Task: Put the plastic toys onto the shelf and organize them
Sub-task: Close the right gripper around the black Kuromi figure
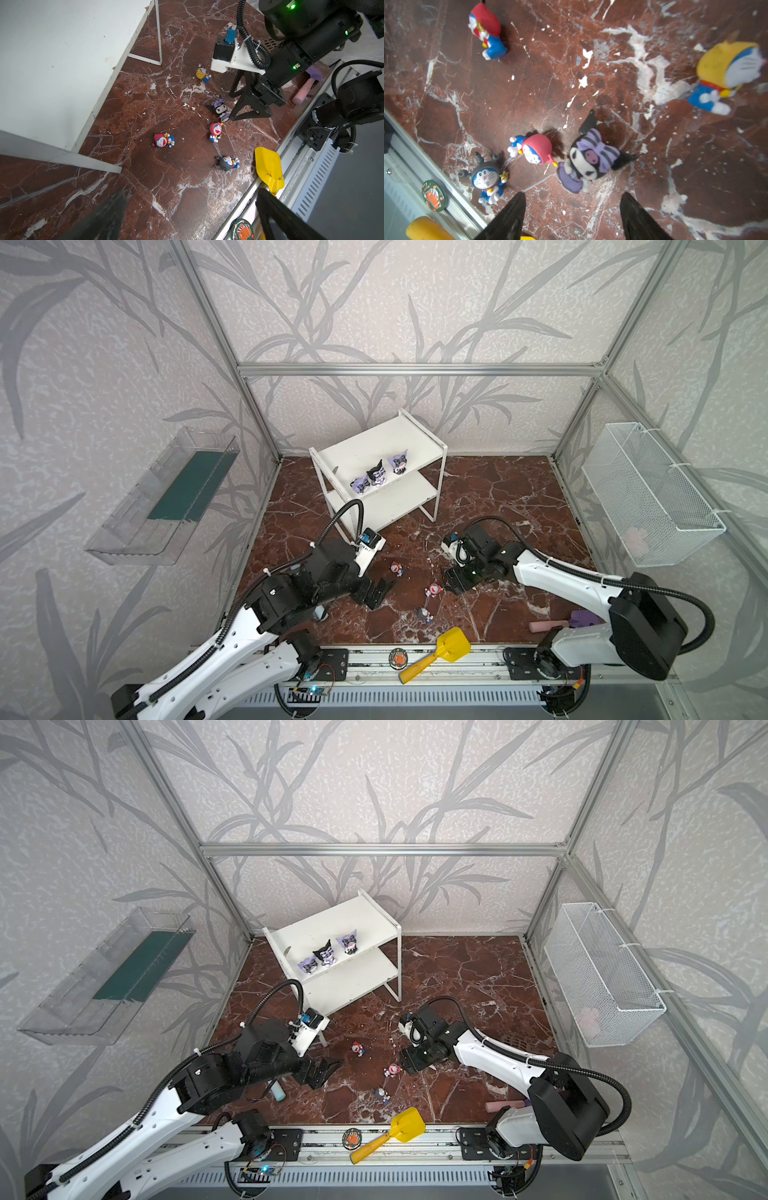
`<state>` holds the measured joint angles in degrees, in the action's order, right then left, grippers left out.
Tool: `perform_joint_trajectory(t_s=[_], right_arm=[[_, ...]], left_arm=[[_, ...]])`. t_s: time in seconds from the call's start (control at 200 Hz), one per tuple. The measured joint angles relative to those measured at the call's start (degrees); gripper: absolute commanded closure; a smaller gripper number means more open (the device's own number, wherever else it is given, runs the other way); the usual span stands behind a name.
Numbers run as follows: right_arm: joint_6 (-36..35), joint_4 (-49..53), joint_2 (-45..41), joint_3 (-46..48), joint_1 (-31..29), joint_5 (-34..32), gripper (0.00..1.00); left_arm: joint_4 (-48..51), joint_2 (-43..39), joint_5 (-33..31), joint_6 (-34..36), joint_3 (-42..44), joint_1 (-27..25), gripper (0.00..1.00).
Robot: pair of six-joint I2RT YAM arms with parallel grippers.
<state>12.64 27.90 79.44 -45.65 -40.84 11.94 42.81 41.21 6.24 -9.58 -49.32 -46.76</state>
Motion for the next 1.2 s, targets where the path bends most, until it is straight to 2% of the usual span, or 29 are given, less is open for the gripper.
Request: perform_joint_trajectory(t_s=[0.325, 0.94, 1.2], right_arm=[[2.1, 0.7, 3.1, -1.7, -0.4, -2.8, 0.38], [3.9, 0.4, 10.8, -7.1, -2.3, -2.7, 0.41], [4.0, 0.9, 11.7, -8.3, -2.5, -3.4, 0.46]], left_arm=[[-1.1, 0.0, 1.9, 0.5, 0.5, 0.5, 0.01], [-2.1, -0.1, 4.4, 0.6, 1.4, 0.7, 0.01], [-2.5, -1.0, 4.4, 0.6, 1.5, 0.8, 0.01]])
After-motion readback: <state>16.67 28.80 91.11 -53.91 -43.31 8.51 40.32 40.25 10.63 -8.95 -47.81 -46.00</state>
